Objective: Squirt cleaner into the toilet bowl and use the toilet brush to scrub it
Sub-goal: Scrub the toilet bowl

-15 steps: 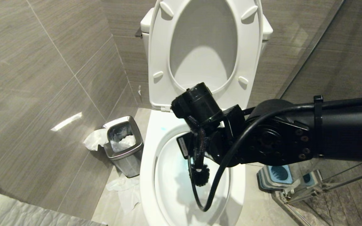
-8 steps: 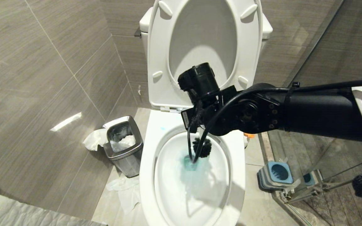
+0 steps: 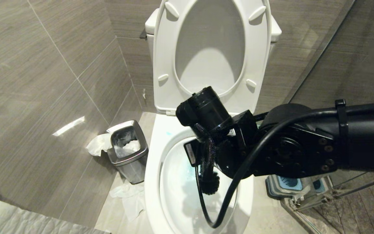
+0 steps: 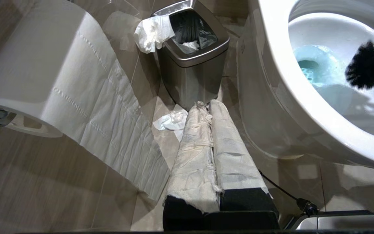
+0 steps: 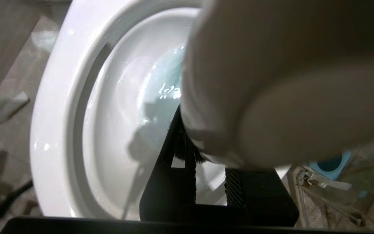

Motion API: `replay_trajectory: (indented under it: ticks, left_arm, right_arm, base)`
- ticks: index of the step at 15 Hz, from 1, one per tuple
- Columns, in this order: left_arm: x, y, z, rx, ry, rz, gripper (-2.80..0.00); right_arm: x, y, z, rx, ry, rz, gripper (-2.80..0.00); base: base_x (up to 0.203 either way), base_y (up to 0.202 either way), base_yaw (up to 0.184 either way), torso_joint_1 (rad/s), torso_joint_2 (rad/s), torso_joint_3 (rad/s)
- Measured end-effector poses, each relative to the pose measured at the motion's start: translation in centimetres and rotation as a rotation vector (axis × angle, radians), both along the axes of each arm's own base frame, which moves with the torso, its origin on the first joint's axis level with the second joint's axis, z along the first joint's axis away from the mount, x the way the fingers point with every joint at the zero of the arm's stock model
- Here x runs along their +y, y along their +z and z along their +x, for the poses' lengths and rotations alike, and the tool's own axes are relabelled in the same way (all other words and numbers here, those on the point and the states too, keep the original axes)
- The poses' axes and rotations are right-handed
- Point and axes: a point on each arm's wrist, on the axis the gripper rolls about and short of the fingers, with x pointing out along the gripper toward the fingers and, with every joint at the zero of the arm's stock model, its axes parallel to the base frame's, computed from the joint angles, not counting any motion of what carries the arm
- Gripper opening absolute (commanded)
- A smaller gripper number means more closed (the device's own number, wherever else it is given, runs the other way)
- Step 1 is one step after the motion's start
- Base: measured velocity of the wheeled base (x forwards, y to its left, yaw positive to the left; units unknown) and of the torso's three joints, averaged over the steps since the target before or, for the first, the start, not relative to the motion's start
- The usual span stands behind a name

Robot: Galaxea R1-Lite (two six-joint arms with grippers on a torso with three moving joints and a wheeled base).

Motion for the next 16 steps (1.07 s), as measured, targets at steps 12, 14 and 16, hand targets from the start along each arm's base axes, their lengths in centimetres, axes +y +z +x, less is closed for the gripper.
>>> replay_trajectory:
  ticks: [12,14,16]
  left_arm:
    - [0.0,0.0,0.0,0.0,0.001,0.0,-2.8]
    - [0.0,0.0,0.0,0.0,0.0,0.0,-2.8]
    - [0.0,0.0,0.0,0.0,0.001,0.0,-2.8]
  right_arm:
    - [0.4,-0.3,6.6,-0.078,-0.083,-0.025,-2.8]
    - [-1.2,-0.9,5.8,-0.038,-0.089,-0.062,-2.8]
    - [-1.4,-0.9,3.2,-0.003,-0.035,-0.07,-2.8]
  base:
    - [0.0,0.0,0.0,0.0,0.0,0.0]
    - [0.0,0.0,0.0,0.0,0.0,0.0]
    - [0.0,0.0,0.0,0.0,0.0,0.0]
